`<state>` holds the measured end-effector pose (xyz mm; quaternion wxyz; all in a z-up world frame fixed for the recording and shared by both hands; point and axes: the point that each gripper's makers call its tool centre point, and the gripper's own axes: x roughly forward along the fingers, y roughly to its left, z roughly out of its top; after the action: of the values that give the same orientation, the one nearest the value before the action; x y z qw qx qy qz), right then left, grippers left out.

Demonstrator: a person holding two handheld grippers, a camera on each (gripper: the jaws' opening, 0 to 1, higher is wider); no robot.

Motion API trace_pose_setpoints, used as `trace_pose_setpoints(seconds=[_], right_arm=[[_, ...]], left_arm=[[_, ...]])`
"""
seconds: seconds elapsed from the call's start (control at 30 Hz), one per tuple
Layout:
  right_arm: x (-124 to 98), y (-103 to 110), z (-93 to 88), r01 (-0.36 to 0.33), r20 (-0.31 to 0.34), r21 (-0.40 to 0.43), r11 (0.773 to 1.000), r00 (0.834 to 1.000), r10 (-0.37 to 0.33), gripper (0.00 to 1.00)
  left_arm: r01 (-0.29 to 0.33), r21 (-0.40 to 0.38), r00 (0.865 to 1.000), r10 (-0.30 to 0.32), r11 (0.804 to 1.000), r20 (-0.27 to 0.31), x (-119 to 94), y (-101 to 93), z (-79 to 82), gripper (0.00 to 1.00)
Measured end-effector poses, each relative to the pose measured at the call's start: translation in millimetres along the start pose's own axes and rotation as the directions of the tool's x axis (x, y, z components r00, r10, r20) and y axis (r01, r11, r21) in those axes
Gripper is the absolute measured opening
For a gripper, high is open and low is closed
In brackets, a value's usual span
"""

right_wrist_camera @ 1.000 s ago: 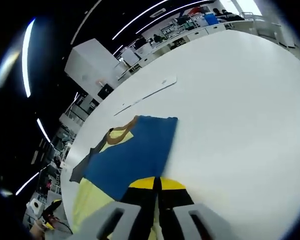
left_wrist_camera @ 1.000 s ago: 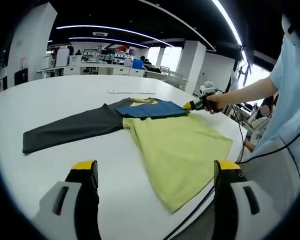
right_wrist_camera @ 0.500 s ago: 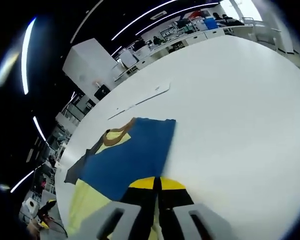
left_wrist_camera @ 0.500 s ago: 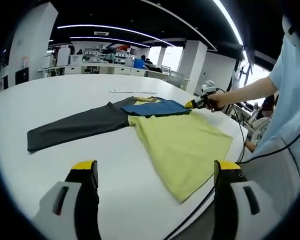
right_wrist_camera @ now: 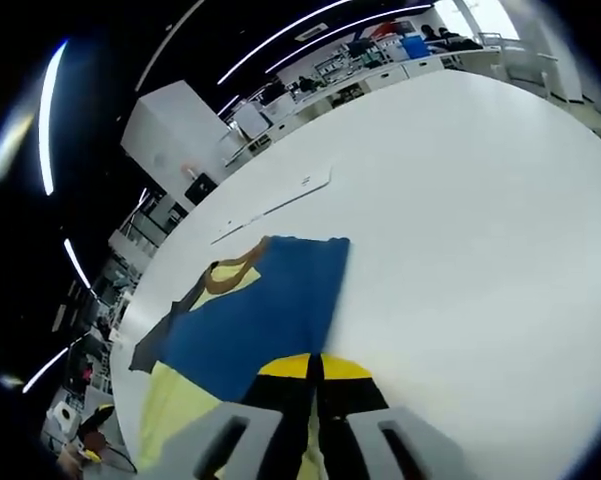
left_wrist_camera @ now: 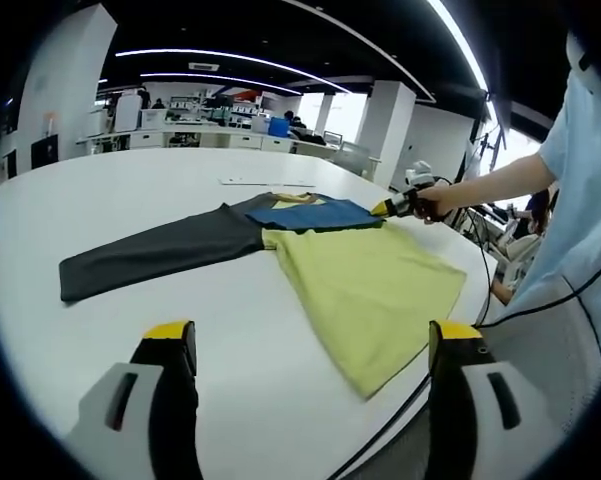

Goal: Fold the garment on the visible template until the final outline fits inside the template.

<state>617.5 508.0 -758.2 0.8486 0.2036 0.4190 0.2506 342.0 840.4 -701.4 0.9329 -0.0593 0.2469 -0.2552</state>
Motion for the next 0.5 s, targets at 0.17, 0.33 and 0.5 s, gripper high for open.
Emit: trace_pose_setpoints(seconds=[0.17, 0.33, 0.5], right_arm=[[-1, 2, -0.5, -0.01, 0.004, -0.002, 1.0, 1.0, 0.01, 0.0], [-8, 9, 7.4, -0.049, 0.041, -0.033, 0.998, 0.998, 0.05, 0.15], [-16, 15, 17.7, -0.081, 0.088, -0.112, 0.99, 0.992, 0.091, 0.48]], left_arm=[[-0.001, 0.0, 1.0, 0.001, 1.0, 0.003, -1, 0.3, 0.5, 0.94], [0.001, 0.0, 1.0, -0.001, 1.0, 0.002, -1, -0.1, 0.6, 0.94], [0.004, 0.0, 1.0, -0.004, 1.0, 0.002, 0, -1.1, 0.5, 0.94]])
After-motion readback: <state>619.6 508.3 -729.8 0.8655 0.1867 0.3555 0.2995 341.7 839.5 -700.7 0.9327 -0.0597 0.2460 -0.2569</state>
